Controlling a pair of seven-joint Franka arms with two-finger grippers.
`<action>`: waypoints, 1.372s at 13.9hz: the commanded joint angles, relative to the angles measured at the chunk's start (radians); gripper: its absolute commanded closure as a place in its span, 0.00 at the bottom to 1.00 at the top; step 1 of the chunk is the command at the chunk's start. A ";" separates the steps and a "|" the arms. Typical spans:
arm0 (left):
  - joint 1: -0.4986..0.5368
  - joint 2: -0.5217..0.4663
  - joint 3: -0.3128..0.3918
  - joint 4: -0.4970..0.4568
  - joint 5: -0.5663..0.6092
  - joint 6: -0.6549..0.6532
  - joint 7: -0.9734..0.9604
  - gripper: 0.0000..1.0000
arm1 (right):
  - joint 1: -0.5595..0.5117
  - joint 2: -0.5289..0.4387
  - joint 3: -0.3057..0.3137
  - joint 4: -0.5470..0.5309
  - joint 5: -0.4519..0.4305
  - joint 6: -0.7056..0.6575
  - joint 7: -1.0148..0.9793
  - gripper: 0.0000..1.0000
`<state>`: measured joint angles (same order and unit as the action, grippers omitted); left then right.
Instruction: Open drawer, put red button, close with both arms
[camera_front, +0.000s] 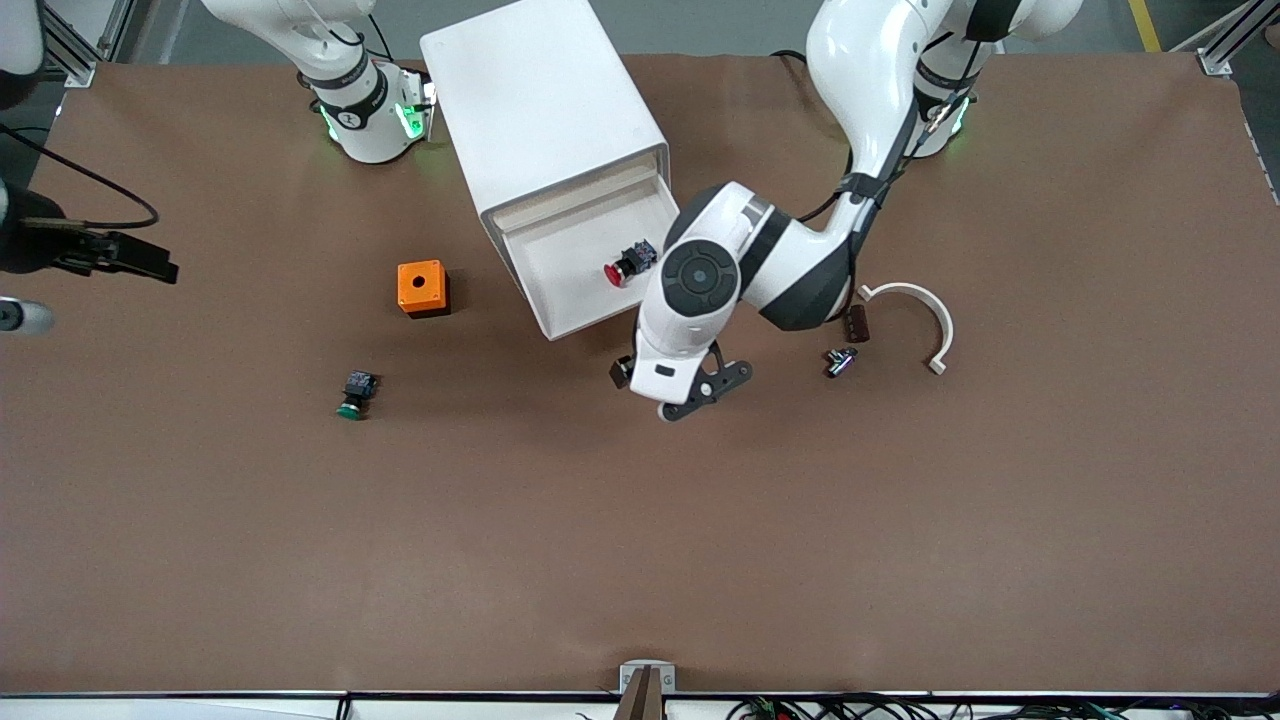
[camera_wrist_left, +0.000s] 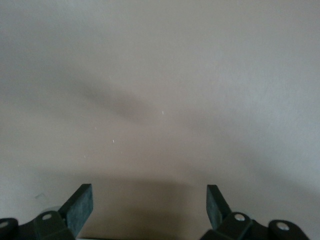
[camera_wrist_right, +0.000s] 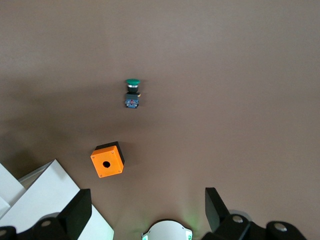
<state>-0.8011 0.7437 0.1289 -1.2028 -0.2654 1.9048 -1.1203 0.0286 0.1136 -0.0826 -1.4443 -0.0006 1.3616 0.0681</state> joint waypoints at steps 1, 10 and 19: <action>-0.015 -0.014 0.001 -0.021 0.025 -0.001 -0.010 0.00 | -0.029 -0.022 0.021 -0.062 0.013 0.039 -0.004 0.00; -0.050 -0.009 0.000 -0.047 0.025 0.000 -0.010 0.00 | -0.081 -0.057 0.020 -0.123 0.013 0.076 -0.086 0.00; -0.095 0.000 -0.002 -0.058 0.023 0.000 -0.010 0.00 | -0.105 -0.112 0.021 -0.219 0.013 0.122 -0.119 0.00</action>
<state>-0.8849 0.7475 0.1268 -1.2503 -0.2638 1.9048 -1.1207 -0.0670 0.0457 -0.0732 -1.6174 0.0001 1.4630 -0.0416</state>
